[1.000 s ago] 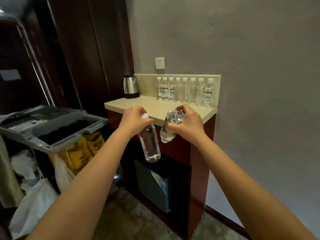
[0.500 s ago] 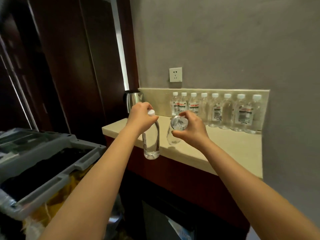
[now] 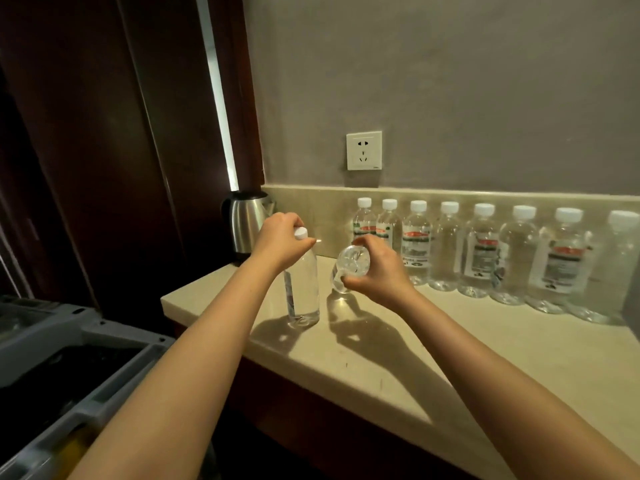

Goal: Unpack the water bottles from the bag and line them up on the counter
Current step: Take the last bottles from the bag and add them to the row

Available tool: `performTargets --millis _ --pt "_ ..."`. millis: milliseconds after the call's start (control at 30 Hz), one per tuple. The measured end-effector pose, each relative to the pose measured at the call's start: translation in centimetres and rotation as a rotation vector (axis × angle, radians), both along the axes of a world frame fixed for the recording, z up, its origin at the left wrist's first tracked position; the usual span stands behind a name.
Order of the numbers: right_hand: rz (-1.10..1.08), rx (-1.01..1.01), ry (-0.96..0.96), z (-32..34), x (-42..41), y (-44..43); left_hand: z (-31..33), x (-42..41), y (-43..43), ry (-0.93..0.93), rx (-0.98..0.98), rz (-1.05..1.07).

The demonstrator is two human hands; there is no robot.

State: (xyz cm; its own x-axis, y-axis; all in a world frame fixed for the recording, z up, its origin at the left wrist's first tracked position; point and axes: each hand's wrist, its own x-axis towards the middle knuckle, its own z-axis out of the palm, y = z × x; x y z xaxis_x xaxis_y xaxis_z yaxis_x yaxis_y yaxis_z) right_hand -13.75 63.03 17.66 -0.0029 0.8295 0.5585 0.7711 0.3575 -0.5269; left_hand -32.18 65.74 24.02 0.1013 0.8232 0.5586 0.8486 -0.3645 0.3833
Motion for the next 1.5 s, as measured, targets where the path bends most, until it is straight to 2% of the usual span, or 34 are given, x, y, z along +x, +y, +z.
performTargets --millis 233,333,400,500,600,700,800,867,967,1033,1100,1167,1233,1267,1367,1433,1500 --pt "-0.055 -0.1 -0.217 -2.9 -1.7 7.5 -0.9 -0.8 8.4 -0.093 0.024 0.024" --pt "-0.069 -0.275 -0.303 -3.7 -1.7 9.5 -1.6 -0.9 9.8 -0.195 0.068 -0.069" --pt "-0.07 -0.384 -0.216 -3.2 -1.6 11.1 -2.5 -0.8 10.4 -0.277 0.046 -0.173" --pt "-0.111 -0.471 -0.149 -2.2 -2.1 13.6 -3.3 -0.9 11.5 -0.361 -0.117 -0.304" --pt "-0.158 -0.629 -0.241 -1.8 -3.9 15.6 -2.3 -1.5 12.9 -0.258 -0.051 -0.291" --pt "-0.247 -0.67 -0.277 -1.7 -5.3 16.7 -0.8 -2.2 14.4 -0.142 0.032 -0.241" --pt "-0.408 -0.511 -0.193 -2.4 -5.7 17.3 0.6 -2.7 16.4 -0.113 0.084 -0.219" --pt "-0.503 -0.352 -0.035 -2.9 -6.0 17.4 1.3 -2.8 17.8 -0.093 0.094 -0.218" --pt "-0.55 -0.151 0.174 -3.1 -6.6 17.3 1.3 -3.0 20.1 -0.097 0.058 -0.196" --pt "-0.575 -0.102 0.251 -3.3 -7.0 17.2 0.2 -3.0 21.3 -0.084 0.02 -0.218" --pt "-0.614 -0.062 0.292 -3.8 -7.6 17.1 -1.3 -3.0 22.5 -0.166 -0.024 -0.294" --pt "-0.634 0.001 0.367 -4.1 -8.0 16.8 -2.6 -2.8 23.0 -0.361 -0.096 -0.358" --pt "-0.573 0.012 0.489 -4.2 -7.9 16.7 -3.8 -2.6 23.1 -0.475 -0.177 -0.396" --pt "-0.521 -0.007 0.572 -4.3 -7.8 16.7 -4.6 -2.4 23.1 -0.473 -0.219 -0.401" --pt "-0.36 -0.129 0.769 -4.8 -7.0 16.0 -7.9 -2.0 22.2 -0.278 -0.281 -0.334" --pt "-0.256 -0.242 0.787 -5.1 -6.4 15.3 -10.1 -1.8 22.0 -0.201 -0.329 -0.286" --pt "-0.22 -0.312 0.66 -5.2 -6.0 14.7 -10.9 -1.7 22.3 -0.252 -0.385 -0.304"
